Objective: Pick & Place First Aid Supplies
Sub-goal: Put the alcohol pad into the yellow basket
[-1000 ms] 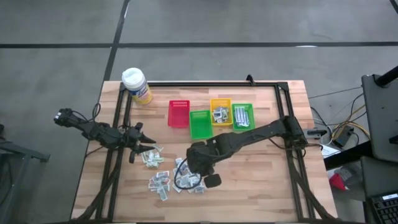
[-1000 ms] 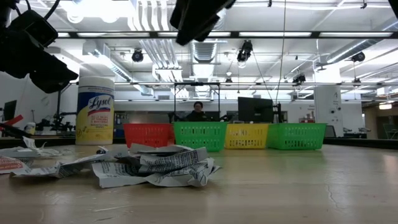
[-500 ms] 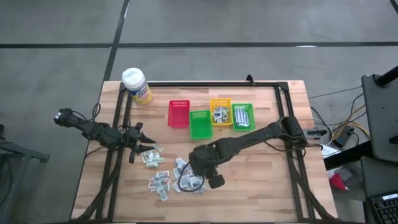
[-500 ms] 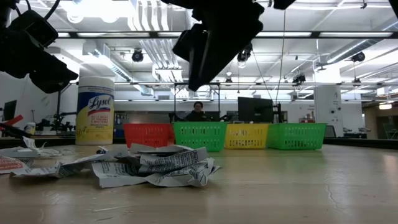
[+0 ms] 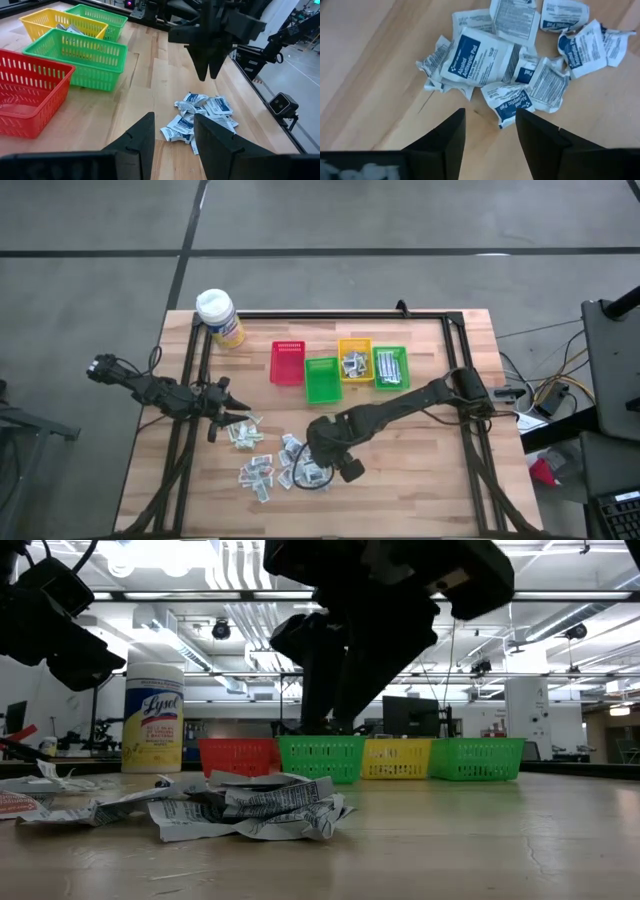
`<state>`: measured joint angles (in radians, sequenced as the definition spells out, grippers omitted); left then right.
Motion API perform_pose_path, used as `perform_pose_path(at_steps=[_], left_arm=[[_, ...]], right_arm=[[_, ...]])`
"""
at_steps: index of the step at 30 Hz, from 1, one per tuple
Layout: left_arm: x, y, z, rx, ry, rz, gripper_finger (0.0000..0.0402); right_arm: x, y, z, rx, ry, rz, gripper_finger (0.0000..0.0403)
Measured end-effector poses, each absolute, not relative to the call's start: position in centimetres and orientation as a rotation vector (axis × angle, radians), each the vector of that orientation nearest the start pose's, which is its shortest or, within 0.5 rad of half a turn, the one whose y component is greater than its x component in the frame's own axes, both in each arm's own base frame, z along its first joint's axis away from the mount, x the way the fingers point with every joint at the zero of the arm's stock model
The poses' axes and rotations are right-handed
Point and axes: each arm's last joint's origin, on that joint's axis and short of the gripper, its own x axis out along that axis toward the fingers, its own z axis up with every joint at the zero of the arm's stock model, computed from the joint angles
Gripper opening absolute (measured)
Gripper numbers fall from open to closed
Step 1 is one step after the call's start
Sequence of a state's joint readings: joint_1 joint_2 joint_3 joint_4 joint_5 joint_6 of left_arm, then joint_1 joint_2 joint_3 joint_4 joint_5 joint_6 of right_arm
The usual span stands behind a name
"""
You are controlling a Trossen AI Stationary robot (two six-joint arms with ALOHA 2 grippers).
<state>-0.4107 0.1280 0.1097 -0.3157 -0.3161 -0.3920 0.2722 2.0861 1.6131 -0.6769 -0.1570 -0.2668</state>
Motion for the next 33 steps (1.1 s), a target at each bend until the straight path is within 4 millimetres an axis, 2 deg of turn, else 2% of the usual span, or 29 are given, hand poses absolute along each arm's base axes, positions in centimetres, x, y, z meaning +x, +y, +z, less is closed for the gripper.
perform_pose_path(at_steps=[9, 17, 22, 33], left_arm=[[9.0, -2.9, 16.2, -0.274, 0.325, -0.031, 0.0131], [9.0, -2.9, 16.2, -0.274, 0.325, -0.030, 0.0131], [9.0, -2.9, 16.1, -0.274, 0.326, -0.030, 0.0131], [9.0, -2.9, 16.0, -0.268, 0.340, -0.027, 0.0131]], right_arm=[[42.0, 12.2, 18.0, -0.321, 1.067, 0.546, 0.0178], [42.8, 12.4, 14.4, -0.326, 1.125, 0.541, 0.0178], [43.2, 12.2, 13.9, -0.359, 1.141, 0.445, 0.0178], [42.9, 12.1, 13.8, -0.306, 1.195, 0.399, 0.0164]])
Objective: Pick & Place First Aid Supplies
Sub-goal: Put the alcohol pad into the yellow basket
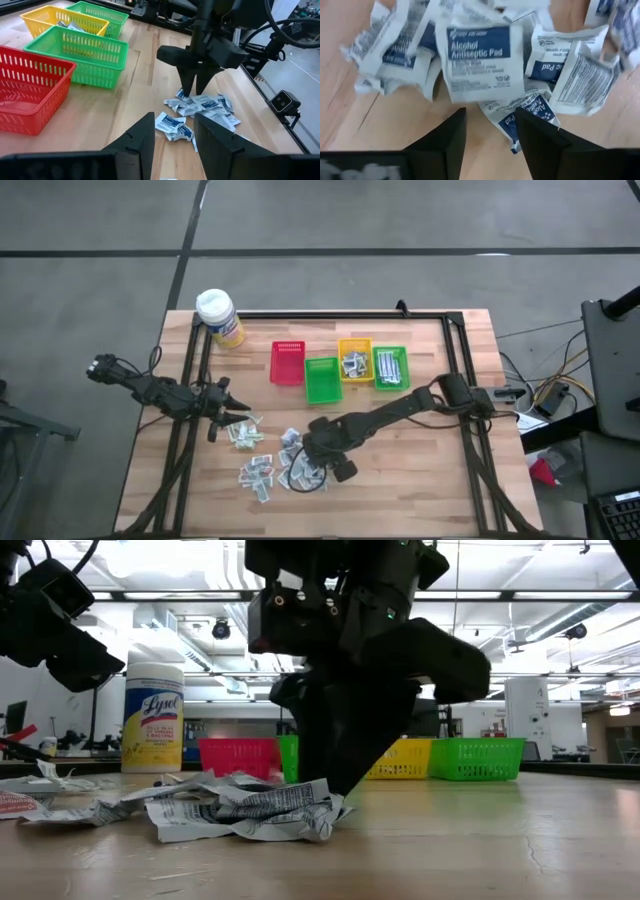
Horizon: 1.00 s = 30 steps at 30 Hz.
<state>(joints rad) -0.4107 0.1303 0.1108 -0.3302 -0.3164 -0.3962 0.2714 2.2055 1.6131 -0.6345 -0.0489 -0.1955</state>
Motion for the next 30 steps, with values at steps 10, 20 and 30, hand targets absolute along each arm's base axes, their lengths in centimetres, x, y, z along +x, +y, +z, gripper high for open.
perform_pose_path(at_steps=[10, 20, 30], left_arm=[[9.0, -2.9, 16.0, -0.265, 0.341, -0.028, 0.0131], [9.0, -2.9, 16.0, -0.264, 0.341, -0.028, 0.0131], [9.0, -2.9, 16.0, -0.260, 0.341, -0.028, 0.0131]], right_arm=[[42.0, 11.8, 13.8, -0.226, 1.305, 0.334, 0.0161], [41.7, 11.7, 13.7, -0.145, 1.356, 0.231, 0.0122], [41.6, 11.6, 13.6, -0.142, 1.364, 0.191, 0.0071]])
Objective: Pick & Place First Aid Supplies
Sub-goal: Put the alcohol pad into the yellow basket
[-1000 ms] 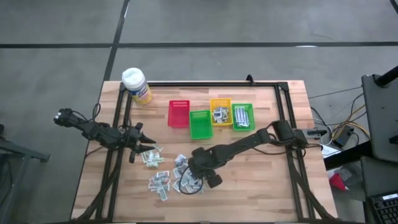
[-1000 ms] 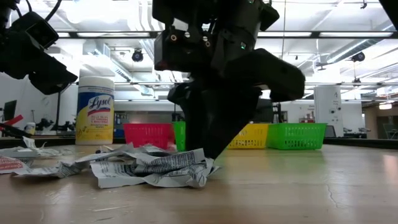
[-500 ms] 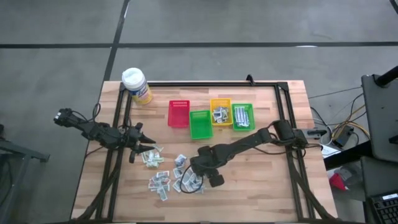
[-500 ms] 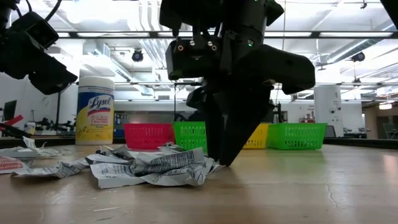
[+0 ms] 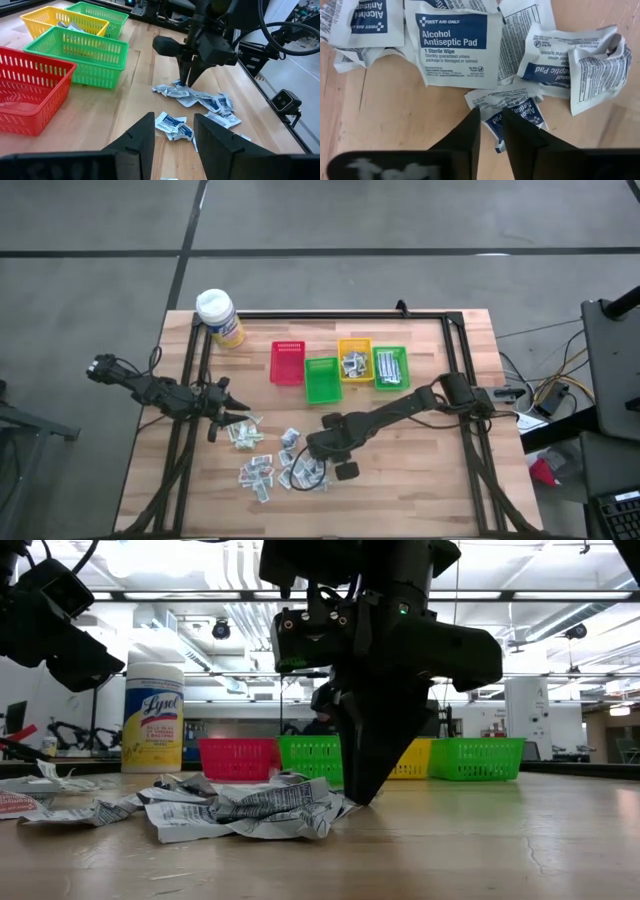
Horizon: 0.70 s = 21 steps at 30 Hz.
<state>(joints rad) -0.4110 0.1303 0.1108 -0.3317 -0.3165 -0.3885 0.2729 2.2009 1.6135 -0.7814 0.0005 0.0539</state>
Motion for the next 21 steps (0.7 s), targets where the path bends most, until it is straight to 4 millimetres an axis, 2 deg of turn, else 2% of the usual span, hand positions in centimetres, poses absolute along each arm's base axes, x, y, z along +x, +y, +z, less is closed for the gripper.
perform_pose_path(at_steps=[21], left_arm=[[8.96, -2.92, 16.02, -0.260, 0.341, -0.028, 0.0131]], right_arm=[[41.13, 11.46, 13.63, -0.151, 1.413, 0.189, 0.0010]])
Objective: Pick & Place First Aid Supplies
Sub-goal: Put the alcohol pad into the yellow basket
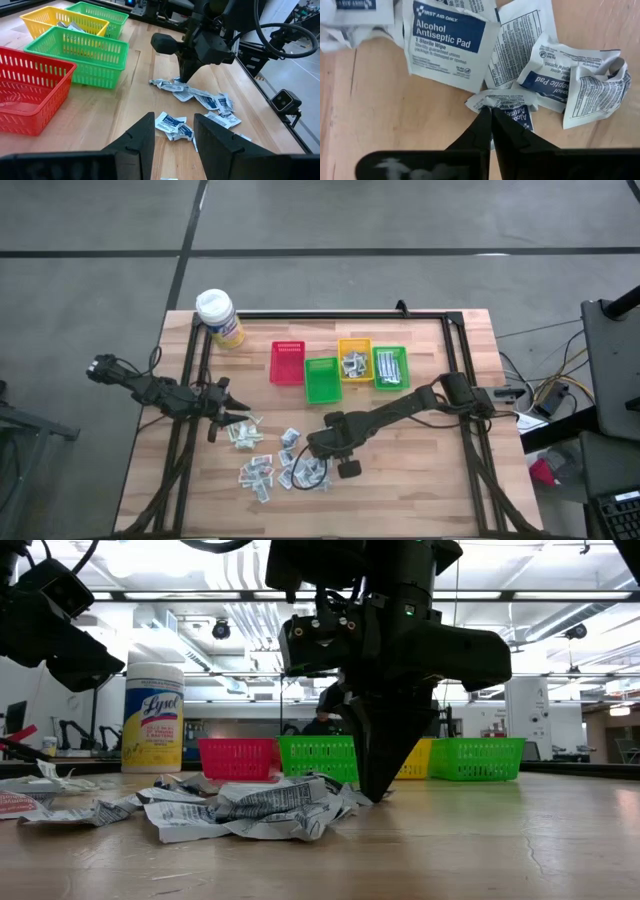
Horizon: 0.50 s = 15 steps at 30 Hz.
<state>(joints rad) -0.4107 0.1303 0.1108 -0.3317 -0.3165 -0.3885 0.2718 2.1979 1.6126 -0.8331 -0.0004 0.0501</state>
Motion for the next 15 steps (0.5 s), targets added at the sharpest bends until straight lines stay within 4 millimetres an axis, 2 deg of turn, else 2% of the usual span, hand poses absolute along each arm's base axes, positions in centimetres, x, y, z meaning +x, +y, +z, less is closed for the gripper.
perform_pose_path(at_steps=[15], left_arm=[[8.96, -2.92, 16.01, -0.260, 0.341, -0.028, 0.0131]], right_arm=[[40.34, 11.22, 14.56, -0.101, 1.467, 0.236, 0.0008]])
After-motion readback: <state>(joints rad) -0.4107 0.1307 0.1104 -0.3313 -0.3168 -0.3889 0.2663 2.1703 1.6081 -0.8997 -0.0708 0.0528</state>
